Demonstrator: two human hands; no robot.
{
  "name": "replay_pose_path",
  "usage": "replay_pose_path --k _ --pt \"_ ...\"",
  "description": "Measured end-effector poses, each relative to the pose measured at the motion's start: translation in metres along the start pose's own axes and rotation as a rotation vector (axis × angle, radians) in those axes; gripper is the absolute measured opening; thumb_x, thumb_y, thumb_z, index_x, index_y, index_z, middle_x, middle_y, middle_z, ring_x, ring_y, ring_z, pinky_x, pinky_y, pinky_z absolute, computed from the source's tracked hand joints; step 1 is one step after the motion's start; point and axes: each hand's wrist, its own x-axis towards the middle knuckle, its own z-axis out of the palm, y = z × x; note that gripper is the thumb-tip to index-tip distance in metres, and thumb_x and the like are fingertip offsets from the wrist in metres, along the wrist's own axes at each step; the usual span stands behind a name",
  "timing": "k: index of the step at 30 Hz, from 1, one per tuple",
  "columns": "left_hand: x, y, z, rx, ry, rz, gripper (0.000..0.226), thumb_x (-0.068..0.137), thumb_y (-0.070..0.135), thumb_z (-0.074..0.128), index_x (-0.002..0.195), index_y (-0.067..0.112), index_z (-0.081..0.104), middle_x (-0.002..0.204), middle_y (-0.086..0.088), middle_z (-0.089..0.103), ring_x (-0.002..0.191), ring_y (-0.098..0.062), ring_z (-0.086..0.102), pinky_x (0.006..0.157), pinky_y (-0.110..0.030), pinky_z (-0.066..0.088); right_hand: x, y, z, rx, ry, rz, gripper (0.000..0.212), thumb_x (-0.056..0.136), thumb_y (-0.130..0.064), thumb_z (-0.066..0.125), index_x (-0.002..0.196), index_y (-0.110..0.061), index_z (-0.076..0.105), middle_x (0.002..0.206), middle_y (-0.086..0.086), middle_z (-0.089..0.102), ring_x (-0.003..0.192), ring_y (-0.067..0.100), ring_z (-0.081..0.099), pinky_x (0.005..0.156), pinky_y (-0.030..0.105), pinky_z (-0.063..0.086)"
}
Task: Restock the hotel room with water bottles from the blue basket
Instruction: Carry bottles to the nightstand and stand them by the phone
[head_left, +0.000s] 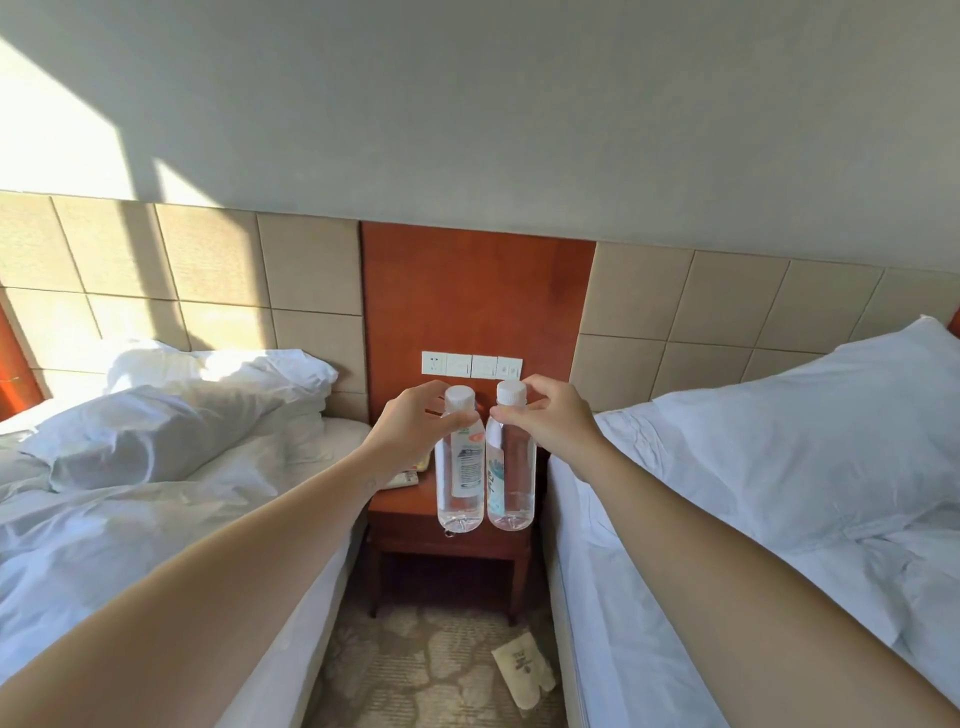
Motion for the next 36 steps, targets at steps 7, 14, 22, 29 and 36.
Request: replay_pose_path --k 7,14,22,29,36 --pt "0.058 -0.027 0.010 0.006 0.004 -0.021 0.011 0.080 0.052 0.074 0.078 0.051 0.063 0.087 0.023 0.066 0.077 0.009 0.062 0.060 -0.015 0.043 0.058 0.021 0.008 0.014 -0.016 0.013 0.042 0.077 -0.041 0.078 0.114 -0.027 0.066 0.111 -0.004 0.069 0.102 0.016 0.064 0.092 0.042 0.054" --pt "0.142 -0.065 0.013 0.028 -0.027 -0.006 0.025 0.079 0.054 0.074 0.096 0.037 0.066 0.094 0.019 0.066 0.086 0.001 0.061 0.068 -0.019 0.044 0.131 0.034 0.021 0.007 -0.009 0.017 0.034 0.078 -0.039 0.078 0.107 -0.025 0.067 0.109 -0.006 0.069 0.100 0.015 0.064 0.088 0.037 0.053" --pt "0.256 -0.103 0.011 0.030 -0.111 0.019 0.035 0.077 0.052 0.077 0.099 0.029 0.064 0.098 0.009 0.069 0.086 -0.005 0.064 0.062 -0.018 0.041 0.234 0.053 0.039 0.012 0.075 0.086 0.044 0.075 -0.040 0.079 0.112 -0.020 0.066 0.110 -0.004 0.068 0.101 0.016 0.064 0.077 0.028 0.049" --pt "0.332 -0.132 0.007 -0.033 -0.195 0.049 0.026 0.077 0.045 0.080 0.092 0.040 0.059 0.095 0.015 0.064 0.073 0.007 0.062 0.050 -0.007 0.045 0.301 0.066 0.060 0.036 0.143 0.113 0.029 0.076 -0.036 0.078 0.100 -0.022 0.067 0.095 -0.003 0.070 0.091 0.013 0.064 0.067 0.026 0.047" --pt "0.381 -0.161 0.026 -0.046 -0.240 0.018 0.033 0.076 0.046 0.080 0.098 0.036 0.057 0.095 0.017 0.059 0.078 0.010 0.054 0.054 -0.009 0.043 0.342 0.085 0.066 0.043 0.140 0.140 0.025 0.079 -0.033 0.078 0.100 -0.026 0.067 0.097 -0.011 0.069 0.084 -0.001 0.061 0.058 0.016 0.041"
